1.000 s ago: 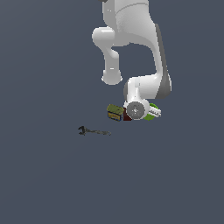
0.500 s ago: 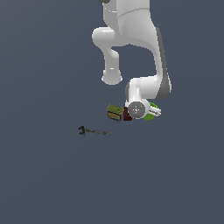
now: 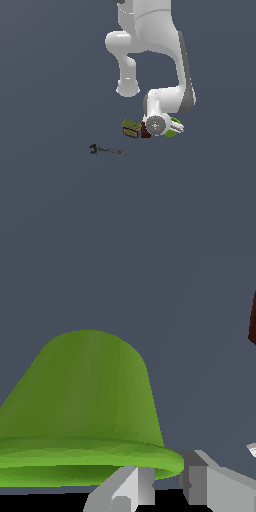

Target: Pick up a designated object from a clutter of objects.

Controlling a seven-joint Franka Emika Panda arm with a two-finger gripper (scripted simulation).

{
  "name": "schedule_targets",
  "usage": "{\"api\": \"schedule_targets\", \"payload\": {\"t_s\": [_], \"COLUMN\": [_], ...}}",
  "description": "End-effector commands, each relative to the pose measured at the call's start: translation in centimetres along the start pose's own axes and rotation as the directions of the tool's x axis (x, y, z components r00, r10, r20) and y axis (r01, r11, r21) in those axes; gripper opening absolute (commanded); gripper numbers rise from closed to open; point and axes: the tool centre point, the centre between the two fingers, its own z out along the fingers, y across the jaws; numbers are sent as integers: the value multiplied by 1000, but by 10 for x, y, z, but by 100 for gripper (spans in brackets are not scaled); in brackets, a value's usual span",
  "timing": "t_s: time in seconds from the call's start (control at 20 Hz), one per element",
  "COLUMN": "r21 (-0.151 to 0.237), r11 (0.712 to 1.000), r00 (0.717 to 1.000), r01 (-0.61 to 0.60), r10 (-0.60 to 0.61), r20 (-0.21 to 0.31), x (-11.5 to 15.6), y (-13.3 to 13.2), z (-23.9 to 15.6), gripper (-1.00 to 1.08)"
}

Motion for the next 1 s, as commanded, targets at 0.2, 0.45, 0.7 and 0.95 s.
{"api": "schedule_targets", "payload": {"t_s": [0.2, 0.45, 0.7, 0.95], "r21": [0, -1, -2, -3], "r11": [1000, 1000, 1000, 1000], "r00": [1000, 1000, 1000, 1000], "r01": [0, -1, -2, -3], "r10": [0, 1, 2, 3], "r20": [0, 0, -1, -2], "x": [-4, -12, -26, -44], "y": [2, 5, 10, 16], "z": [-10, -32, -68, -115], "gripper": [-100, -100, -100, -100]}}
